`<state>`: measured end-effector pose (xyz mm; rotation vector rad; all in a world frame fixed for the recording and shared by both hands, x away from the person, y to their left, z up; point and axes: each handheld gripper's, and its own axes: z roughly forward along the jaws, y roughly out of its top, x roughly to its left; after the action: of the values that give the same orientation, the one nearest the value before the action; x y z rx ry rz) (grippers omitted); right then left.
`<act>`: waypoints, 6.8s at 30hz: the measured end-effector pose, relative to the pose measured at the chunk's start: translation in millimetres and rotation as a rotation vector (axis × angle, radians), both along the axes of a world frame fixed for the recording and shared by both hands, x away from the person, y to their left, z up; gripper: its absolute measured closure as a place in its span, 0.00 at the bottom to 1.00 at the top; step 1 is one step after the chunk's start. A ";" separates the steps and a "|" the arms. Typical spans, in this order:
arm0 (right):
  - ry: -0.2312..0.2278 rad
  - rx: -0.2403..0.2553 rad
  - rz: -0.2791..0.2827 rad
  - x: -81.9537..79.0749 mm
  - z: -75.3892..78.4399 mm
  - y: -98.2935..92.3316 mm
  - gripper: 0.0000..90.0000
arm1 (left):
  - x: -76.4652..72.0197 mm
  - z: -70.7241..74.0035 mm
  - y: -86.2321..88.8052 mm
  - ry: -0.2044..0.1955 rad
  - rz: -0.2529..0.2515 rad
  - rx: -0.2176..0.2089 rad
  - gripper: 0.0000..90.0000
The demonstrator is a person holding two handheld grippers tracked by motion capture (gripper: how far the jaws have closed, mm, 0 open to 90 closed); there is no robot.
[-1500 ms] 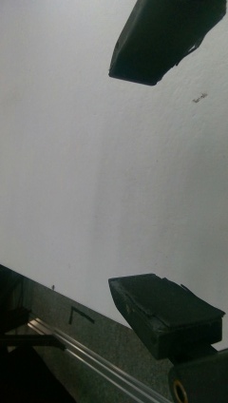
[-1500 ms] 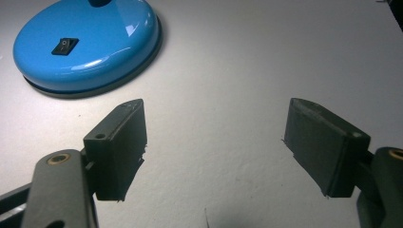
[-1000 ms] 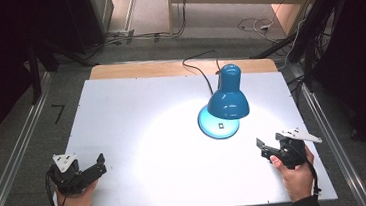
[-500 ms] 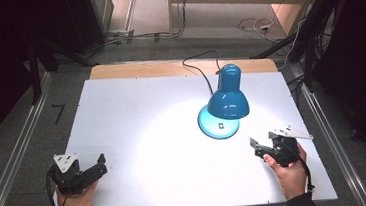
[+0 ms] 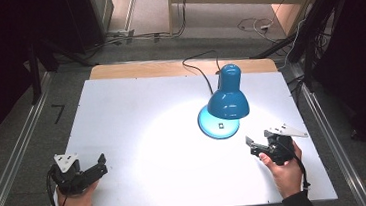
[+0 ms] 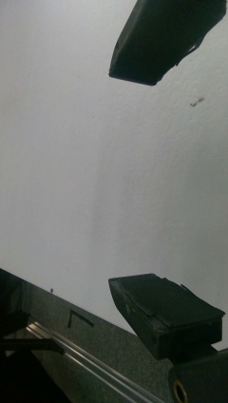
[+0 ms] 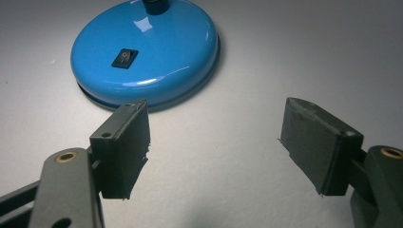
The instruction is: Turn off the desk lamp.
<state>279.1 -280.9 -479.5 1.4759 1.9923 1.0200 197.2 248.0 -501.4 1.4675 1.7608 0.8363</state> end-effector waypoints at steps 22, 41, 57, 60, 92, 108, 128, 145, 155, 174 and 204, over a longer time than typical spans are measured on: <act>-0.007 -0.010 0.049 7.5 0.3 25.5 0.26 | 0.6 -0.6 0.4 0.001 0.002 -0.006 0.04; -0.014 -0.008 0.078 11.0 1.3 39.3 0.27 | 1.1 -1.0 0.6 0.006 -0.001 -0.005 0.04; -0.012 0.007 0.101 15.3 1.0 52.3 0.29 | 1.4 -1.6 1.0 0.006 0.003 -0.014 0.04; -0.015 0.004 0.101 16.5 0.5 54.1 0.30 | 1.5 -1.6 1.0 0.005 0.004 -0.015 0.04; -0.044 0.029 0.142 28.9 -6.1 72.3 0.82 | 0.8 -0.9 1.3 0.000 -0.004 -0.014 0.04; -0.056 0.024 0.129 40.8 -15.4 79.0 0.97 | 0.4 -0.9 1.4 -0.002 -0.002 -0.016 0.04; -0.066 0.019 0.113 50.7 -22.4 80.9 0.98 | 0.4 -1.2 1.4 -0.001 -0.008 -0.016 0.04; -0.070 0.012 0.118 52.0 -22.4 81.9 0.98 | 1.0 -1.6 0.2 0.003 -0.011 -0.014 0.04; -0.078 0.002 0.125 52.1 -22.6 82.6 0.98 | 0.7 -1.0 -0.7 0.000 -0.015 -0.011 0.04; -0.085 -0.001 0.115 59.4 -24.4 82.5 0.98 | 1.2 -1.5 0.2 0.001 -0.012 -0.010 0.04; -0.048 0.103 0.127 55.1 -17.6 66.2 0.29 | 0.1 0.2 -0.8 -0.009 -0.014 -0.006 0.04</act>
<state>334.1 -214.7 -497.0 1.3774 2.0480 1.2166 197.3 247.2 -501.2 1.4683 1.7427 0.8281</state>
